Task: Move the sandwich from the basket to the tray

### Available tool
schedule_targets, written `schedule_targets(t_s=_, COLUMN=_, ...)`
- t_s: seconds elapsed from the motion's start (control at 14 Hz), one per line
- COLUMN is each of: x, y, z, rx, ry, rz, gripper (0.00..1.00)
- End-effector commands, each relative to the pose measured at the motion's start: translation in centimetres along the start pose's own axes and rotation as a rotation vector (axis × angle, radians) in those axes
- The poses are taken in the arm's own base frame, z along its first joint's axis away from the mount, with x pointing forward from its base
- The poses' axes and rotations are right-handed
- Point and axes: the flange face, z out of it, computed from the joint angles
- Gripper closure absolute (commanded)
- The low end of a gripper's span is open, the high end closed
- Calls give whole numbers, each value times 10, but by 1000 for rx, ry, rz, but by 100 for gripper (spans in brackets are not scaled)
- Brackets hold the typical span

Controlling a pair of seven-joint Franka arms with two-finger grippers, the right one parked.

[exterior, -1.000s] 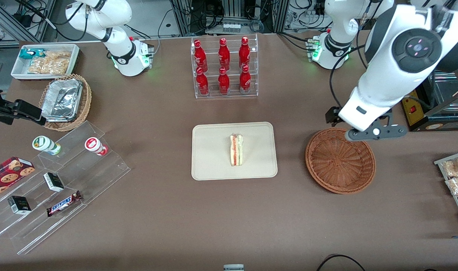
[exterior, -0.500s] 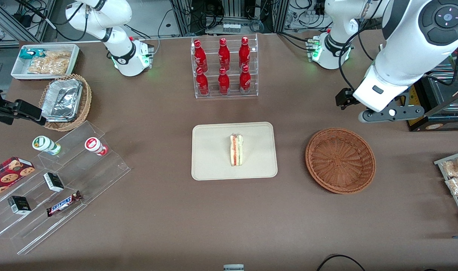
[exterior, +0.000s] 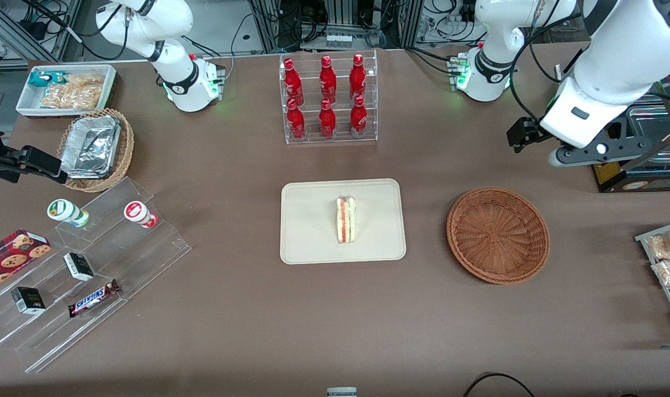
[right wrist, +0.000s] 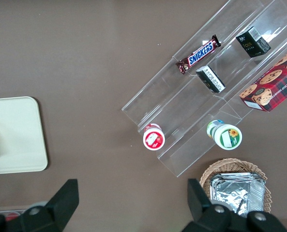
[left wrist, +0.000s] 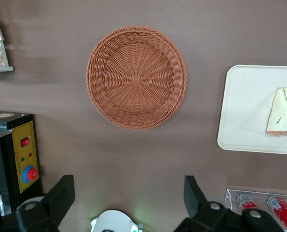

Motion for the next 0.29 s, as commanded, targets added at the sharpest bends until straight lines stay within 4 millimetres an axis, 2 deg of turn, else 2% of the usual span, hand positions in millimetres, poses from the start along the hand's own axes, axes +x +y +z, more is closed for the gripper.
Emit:
schedule_targets(t_s=0.0, x=-8, y=-2, z=-1, rx=-1, ry=-18, rz=10, gripper=0)
schedule_targets(t_s=0.21, x=-7, y=-4, z=0, rx=6, ry=-17, rz=11, gripper=0)
